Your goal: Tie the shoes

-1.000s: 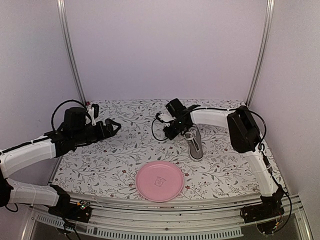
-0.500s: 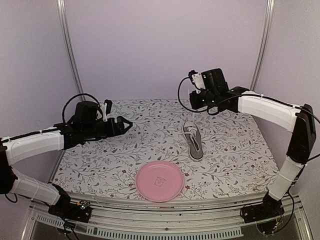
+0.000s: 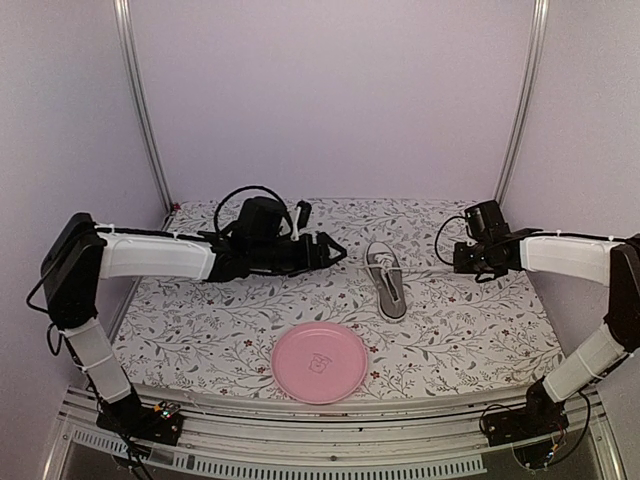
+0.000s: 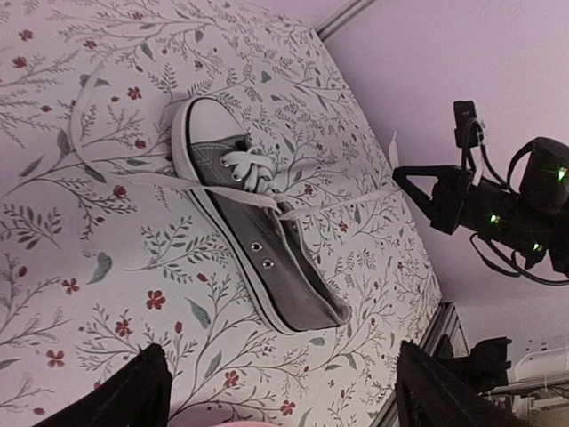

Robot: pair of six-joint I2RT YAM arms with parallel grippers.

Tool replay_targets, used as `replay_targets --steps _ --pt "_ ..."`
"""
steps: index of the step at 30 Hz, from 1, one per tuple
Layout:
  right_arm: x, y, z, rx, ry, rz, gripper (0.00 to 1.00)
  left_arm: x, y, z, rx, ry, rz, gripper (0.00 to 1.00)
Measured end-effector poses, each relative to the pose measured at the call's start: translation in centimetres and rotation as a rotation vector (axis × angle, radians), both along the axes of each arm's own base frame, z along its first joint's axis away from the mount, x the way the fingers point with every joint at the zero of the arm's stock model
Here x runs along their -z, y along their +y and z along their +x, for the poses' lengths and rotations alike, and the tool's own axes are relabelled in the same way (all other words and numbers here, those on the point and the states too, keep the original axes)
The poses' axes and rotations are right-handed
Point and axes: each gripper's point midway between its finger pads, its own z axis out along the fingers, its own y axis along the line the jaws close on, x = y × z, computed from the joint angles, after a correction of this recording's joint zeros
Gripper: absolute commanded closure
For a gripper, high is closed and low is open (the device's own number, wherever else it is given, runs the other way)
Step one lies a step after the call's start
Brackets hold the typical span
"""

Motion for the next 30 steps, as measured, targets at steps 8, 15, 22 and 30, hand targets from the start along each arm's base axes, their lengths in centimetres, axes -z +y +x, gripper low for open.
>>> replay_targets --steps 8,15,22,30 --pt "2.5 -2.8 -1.1 0.115 0.03 0.07 0.98 4.5 -7.0 0.0 0.061 0.146 -0.072 0.3" --pt "3.8 -2.0 -1.6 0.095 0.04 0.142 0.98 7.5 -9.7 1.8 0.039 0.216 -0.095 0.33" --pt "4.2 -1.3 -1.7 0.071 0.033 0.178 0.98 7.8 -11.9 3.2 0.045 0.212 -0.094 0.55" --pt "4.4 -1.0 -1.7 0.053 0.031 0.208 0.98 9.8 -12.9 4.1 0.04 0.213 0.001 0.66"
